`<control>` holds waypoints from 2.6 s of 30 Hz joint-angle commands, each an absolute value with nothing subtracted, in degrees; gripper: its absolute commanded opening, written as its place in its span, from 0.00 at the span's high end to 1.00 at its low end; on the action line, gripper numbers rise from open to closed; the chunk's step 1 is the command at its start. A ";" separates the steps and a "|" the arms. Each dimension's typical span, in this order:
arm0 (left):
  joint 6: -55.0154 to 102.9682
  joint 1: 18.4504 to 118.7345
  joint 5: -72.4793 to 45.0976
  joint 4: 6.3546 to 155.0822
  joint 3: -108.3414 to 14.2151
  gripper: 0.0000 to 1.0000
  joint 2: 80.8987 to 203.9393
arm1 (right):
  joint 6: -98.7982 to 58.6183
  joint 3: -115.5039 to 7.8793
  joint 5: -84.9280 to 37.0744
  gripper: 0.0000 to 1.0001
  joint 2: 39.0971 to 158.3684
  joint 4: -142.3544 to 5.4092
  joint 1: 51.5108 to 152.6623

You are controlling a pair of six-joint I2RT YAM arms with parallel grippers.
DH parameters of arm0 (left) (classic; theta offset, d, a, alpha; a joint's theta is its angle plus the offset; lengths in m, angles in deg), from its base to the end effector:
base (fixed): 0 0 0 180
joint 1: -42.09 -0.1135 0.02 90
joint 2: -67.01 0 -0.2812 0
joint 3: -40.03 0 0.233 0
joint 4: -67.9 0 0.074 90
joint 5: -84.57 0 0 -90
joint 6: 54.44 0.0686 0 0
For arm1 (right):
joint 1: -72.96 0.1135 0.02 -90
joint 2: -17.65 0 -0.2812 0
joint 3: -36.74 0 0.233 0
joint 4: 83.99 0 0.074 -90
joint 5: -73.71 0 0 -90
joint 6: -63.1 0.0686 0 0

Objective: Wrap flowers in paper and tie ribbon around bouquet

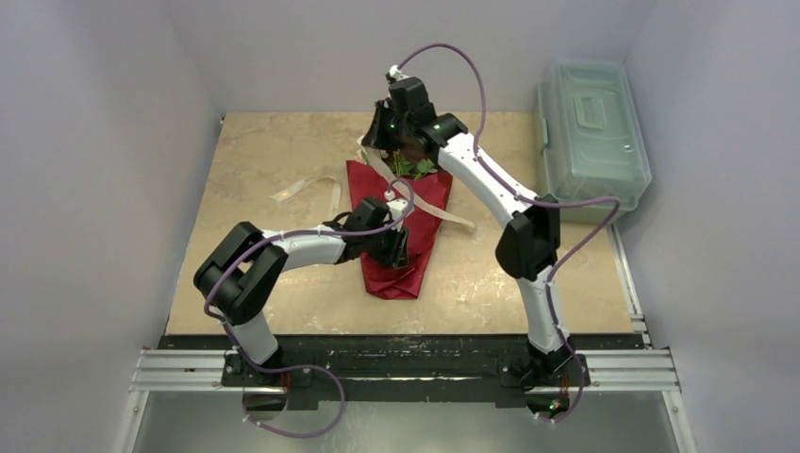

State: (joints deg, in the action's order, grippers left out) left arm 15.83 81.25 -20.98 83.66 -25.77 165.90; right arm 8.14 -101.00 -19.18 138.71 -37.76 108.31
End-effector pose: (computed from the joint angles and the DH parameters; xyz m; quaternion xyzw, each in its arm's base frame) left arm 0.2604 -0.2358 0.1586 0.2034 0.9063 -0.2815 0.2410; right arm 0.4158 0.2992 0.3510 -0.0150 0.8637 0.3079 0.3987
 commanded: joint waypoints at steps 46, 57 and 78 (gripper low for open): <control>19.21 74.30 -19.52 103.57 -43.08 0.27 157.88 | 3.16 -78.44 -29.91 0.42 130.67 -35.81 105.89; 13.39 61.45 1.77 103.15 -53.13 0.24 164.52 | 1.22 -72.93 -30.13 0.43 127.03 -34.47 107.20; 12.44 54.99 3.49 102.42 -72.97 0.54 188.58 | 5.18 -65.13 -28.06 0.44 120.92 -34.53 107.15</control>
